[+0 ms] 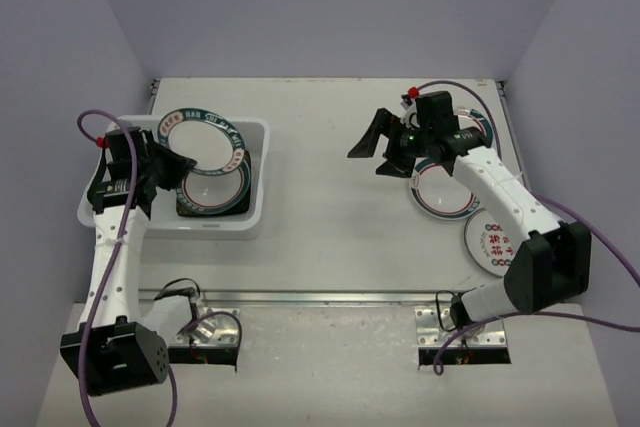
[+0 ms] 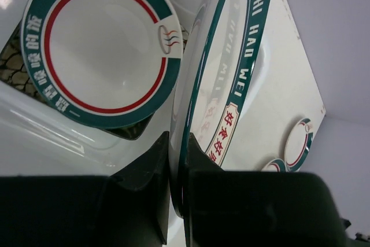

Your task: Place the plates into the plastic bin on the countertop

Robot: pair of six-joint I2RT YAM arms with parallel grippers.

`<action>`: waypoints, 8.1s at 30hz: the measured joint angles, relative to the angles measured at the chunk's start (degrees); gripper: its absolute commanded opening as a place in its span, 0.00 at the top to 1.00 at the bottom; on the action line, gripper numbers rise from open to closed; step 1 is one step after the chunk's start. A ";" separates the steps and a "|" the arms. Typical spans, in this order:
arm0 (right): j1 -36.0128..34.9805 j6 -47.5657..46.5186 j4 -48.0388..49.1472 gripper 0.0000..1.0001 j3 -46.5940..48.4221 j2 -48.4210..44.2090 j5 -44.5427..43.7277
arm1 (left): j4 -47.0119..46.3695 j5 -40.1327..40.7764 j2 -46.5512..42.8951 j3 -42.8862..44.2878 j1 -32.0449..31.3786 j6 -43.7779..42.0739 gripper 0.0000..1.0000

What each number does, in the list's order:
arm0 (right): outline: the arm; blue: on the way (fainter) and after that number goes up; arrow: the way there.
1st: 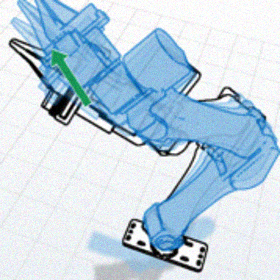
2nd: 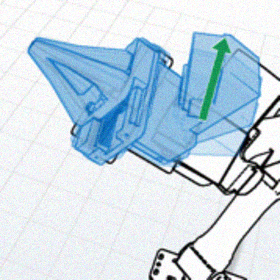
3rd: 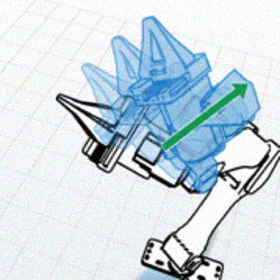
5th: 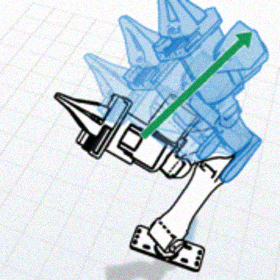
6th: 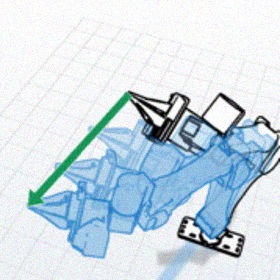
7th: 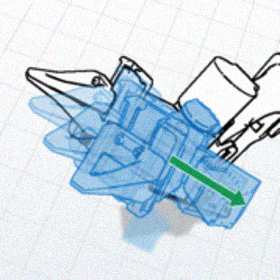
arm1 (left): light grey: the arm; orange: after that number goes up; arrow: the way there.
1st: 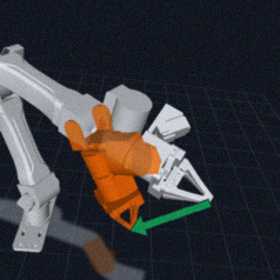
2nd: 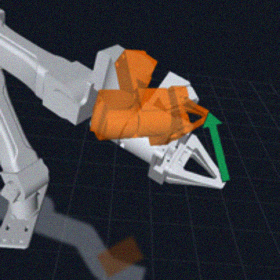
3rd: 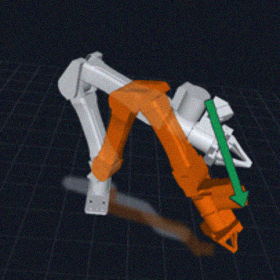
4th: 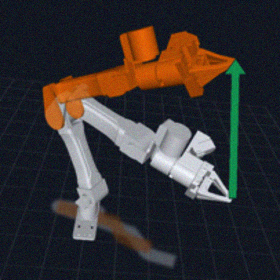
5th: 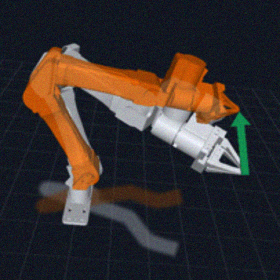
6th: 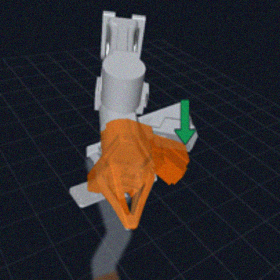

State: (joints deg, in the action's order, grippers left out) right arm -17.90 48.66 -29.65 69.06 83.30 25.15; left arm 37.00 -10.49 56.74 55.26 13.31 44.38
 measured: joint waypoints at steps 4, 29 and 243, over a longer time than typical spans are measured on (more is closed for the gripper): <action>3.01 -2.51 -2.30 0.01 -4.83 -5.20 -1.86 | 0.67 3.34 -0.90 -2.56 0.17 2.45 0.94; 3.90 -9.06 -10.71 0.01 -6.31 -8.52 -9.46 | 2.82 9.24 8.40 -5.29 1.79 0.10 0.00; -4.33 -4.37 3.45 1.00 21.21 17.34 20.08 | -6.37 -23.55 20.23 17.77 -15.92 -22.57 0.45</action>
State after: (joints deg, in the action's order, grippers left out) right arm -22.23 44.30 -26.20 90.27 100.63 45.23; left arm 30.63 -34.03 76.97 73.03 -2.61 21.81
